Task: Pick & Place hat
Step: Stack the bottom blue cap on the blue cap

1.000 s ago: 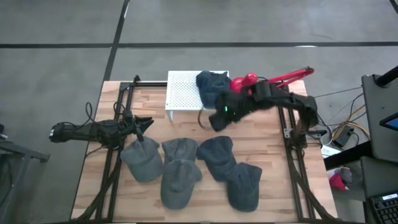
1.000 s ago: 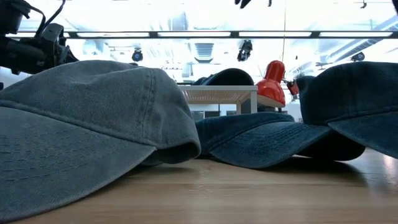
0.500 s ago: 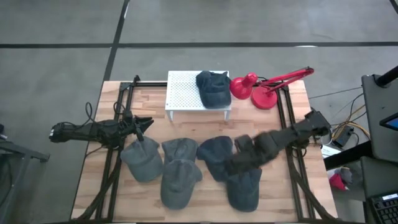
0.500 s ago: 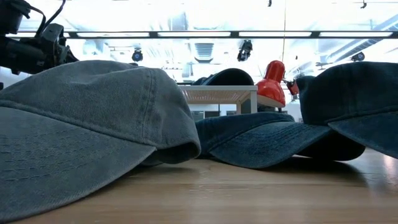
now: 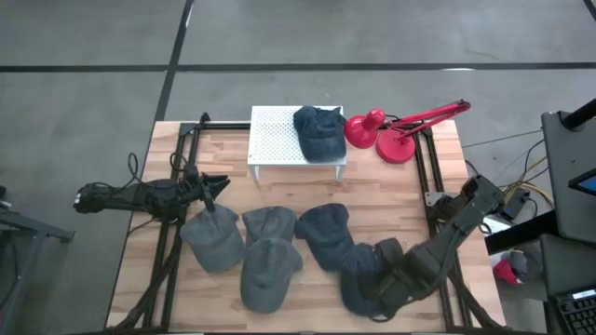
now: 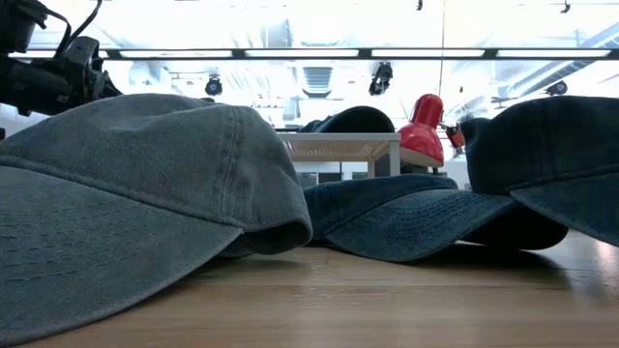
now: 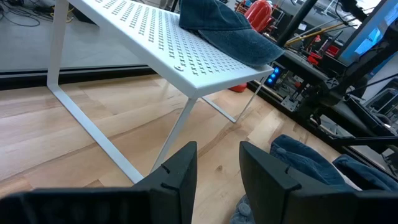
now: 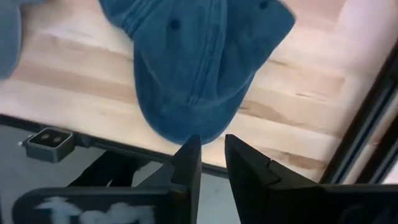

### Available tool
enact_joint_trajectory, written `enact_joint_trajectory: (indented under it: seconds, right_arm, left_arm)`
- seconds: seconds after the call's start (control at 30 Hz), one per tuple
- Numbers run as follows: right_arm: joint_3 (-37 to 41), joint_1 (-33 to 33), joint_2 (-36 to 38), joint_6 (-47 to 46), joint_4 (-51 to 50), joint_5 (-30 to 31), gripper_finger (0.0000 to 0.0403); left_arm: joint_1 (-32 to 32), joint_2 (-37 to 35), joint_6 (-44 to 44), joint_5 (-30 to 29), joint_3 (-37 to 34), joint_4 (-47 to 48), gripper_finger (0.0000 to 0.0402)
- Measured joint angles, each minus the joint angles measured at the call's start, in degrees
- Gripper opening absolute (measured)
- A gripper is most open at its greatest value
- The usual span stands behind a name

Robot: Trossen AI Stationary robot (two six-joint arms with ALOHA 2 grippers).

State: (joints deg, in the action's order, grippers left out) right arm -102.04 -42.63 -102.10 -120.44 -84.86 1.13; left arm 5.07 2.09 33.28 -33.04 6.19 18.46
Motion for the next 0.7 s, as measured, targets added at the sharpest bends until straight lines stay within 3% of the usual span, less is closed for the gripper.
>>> enact_joint_trajectory:
  seconds: [0.43, 0.7]
  right_arm:
    - [4.0, -0.3, -0.1, -2.5, 5.2, 1.2, 0.019]
    - [12.4, 0.2, -0.1, -5.6, 11.2, 1.9, 0.0245]
  left_arm:
    - [0.0, 0.0, 0.0, 0.0, 0.0, 0.0, 0.0122]
    - [0.0, 0.0, 0.0, 0.0, 0.0, 0.0, 0.0122]
